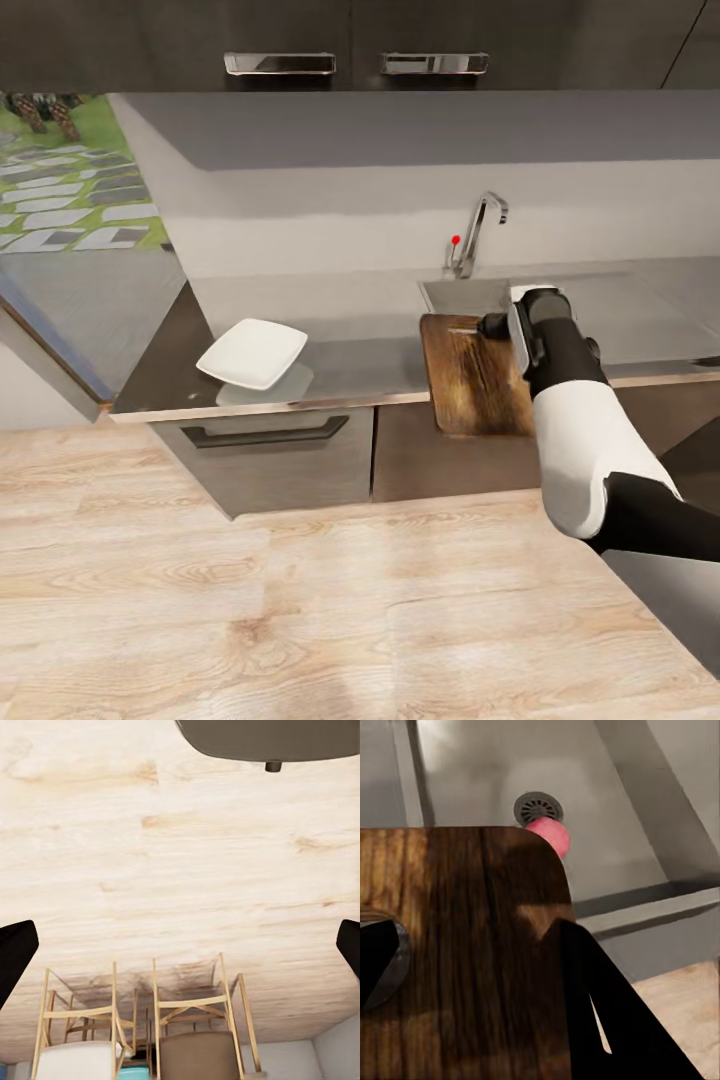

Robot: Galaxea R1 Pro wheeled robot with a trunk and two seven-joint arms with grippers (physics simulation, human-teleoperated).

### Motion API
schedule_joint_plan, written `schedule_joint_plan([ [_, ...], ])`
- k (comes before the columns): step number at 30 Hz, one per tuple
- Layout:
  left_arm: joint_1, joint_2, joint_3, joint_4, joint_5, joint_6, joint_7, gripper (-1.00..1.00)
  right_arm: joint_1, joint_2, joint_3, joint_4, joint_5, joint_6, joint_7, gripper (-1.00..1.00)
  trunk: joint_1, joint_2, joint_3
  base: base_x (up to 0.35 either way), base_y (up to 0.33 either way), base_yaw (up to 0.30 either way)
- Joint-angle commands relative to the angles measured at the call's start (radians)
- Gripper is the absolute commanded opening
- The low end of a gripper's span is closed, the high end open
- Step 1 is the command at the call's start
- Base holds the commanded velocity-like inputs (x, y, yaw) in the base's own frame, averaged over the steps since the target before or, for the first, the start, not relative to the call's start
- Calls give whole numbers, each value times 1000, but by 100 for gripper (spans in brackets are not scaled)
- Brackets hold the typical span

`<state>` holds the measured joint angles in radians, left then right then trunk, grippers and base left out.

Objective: In the kitchen, take the Vidalia onion out of the sink, dice it on the chopping board with the paring knife, put the diced onion into the bowl on the countertop, then place both the paring knife and the chopping board into the sink.

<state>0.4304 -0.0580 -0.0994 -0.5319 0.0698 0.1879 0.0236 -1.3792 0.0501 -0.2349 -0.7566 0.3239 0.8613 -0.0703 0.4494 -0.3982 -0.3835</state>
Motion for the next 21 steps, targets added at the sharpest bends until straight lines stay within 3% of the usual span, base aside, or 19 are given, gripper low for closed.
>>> schedule_joint_plan([
  [1, 1, 1, -3, -3, 7, 7, 2, 100, -1, 2, -14, -9, -29, 9, -15, -100, 1, -2, -2, 0, 0, 0],
  [4, 1, 2, -3, -2, 7, 7, 2, 100, -1, -1, -45, -20, -110, 18, -102, -100, 1, -2, -2, 0, 86, 0],
  [8, 1, 3, -3, -2, 7, 7, 2, 100, -1, -5, -183, -22, -191, 20, -225, -100, 1, -2, -2, 0, 257, 0],
  [10, 1, 3, -3, -2, 7, 7, 2, 100, -1, -17, -359, -27, -225, 19, -305, -100, 1, -2, -2, 0, 302, 0],
  [12, 1, 3, -3, -2, 7, 7, 2, 100, -1, -27, -394, -29, -230, 18, -343, -100, 1, -2, -2, 0, 309, 0],
  [14, 1, 3, -3, -2, 7, 7, 2, 100, -1, -29, -405, -31, -231, 15, -388, -100, 1, -2, -2, 0, 311, 0],
  [21, 1, 3, -3, -2, 7, 7, 2, 100, -1, -5, -405, -140, -234, -8, -586, -100, 1, -2, -2, 0, 312, 0],
])
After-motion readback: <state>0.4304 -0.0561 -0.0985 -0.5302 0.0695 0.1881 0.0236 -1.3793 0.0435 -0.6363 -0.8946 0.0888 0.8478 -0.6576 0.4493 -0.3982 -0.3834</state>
